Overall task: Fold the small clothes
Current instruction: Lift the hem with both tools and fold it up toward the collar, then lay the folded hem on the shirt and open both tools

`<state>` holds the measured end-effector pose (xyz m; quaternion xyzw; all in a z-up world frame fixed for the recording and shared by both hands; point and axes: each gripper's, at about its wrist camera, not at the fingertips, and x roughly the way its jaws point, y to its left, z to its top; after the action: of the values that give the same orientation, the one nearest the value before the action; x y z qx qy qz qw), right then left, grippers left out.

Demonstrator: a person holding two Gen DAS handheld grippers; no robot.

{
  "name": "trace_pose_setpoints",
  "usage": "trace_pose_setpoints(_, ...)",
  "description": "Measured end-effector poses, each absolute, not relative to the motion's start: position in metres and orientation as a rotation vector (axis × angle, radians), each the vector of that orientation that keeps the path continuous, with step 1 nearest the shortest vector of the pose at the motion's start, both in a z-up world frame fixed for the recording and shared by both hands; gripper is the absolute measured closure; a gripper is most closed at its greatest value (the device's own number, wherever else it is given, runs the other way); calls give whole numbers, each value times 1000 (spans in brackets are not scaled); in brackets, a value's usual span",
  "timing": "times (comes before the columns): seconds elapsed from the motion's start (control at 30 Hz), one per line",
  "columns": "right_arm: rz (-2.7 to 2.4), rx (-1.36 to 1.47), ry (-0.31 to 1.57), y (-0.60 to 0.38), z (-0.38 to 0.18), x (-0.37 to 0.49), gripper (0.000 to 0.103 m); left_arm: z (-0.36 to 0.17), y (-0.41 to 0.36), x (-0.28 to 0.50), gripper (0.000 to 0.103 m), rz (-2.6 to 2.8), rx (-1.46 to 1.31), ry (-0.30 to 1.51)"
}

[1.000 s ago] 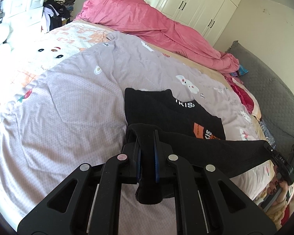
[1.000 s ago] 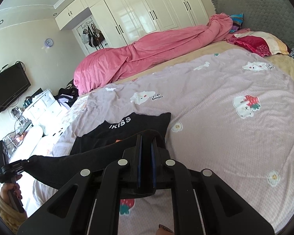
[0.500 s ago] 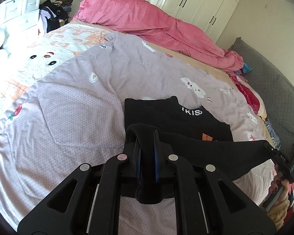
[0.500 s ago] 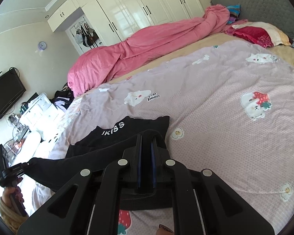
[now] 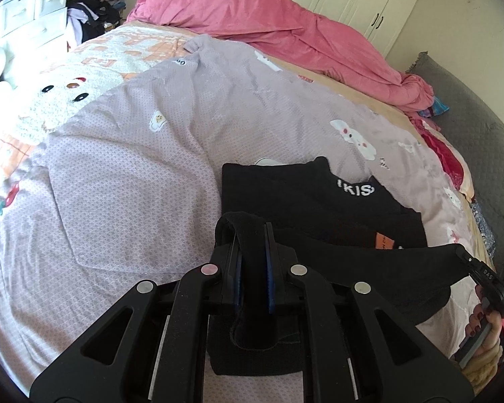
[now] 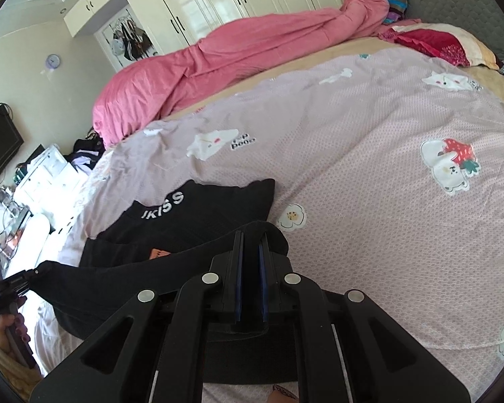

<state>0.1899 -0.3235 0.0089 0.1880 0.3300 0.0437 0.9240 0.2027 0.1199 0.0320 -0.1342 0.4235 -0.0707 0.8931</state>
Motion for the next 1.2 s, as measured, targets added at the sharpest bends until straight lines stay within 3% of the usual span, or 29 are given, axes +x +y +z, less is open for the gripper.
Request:
trace_pose_setpoints(0.1, 73, 391, 703, -323, 3, 196, 90, 26, 119, 204, 96, -144, -274, 886)
trace_pose_setpoints(0.17, 65, 396, 706, -324, 2, 196, 61, 26, 119, 200, 86, -153, -269, 876)
trace_pose_setpoints(0.23, 58, 406, 689, -325, 4, 191, 59, 28, 118, 195, 56, -136, -248, 861)
trace_pose_setpoints(0.27, 56, 405, 687, -326, 4, 190, 59, 31, 119, 191, 54, -131, -240, 846)
trace_pose_setpoints(0.47, 46, 382, 630, -323, 17, 165, 51, 47, 123, 171, 54, -108, -217, 784)
trace_pose_setpoints(0.6, 58, 332, 592, -311, 27, 142, 51, 55, 114, 152, 54, -119, -167, 756)
trace_pose_setpoints(0.67, 79, 299, 591, -302, 29, 133, 62, 55, 109, 142, 54, -121, -149, 747)
trace_pose_setpoints(0.83, 154, 242, 646, -274, 20, 117, 75, 46, 96, 121, 63, -138, -142, 754)
trace_pose_setpoints(1.2, 192, 145, 729, -238, -9, 111, 75, 7, 67, 109, 67, -151, -39, 843)
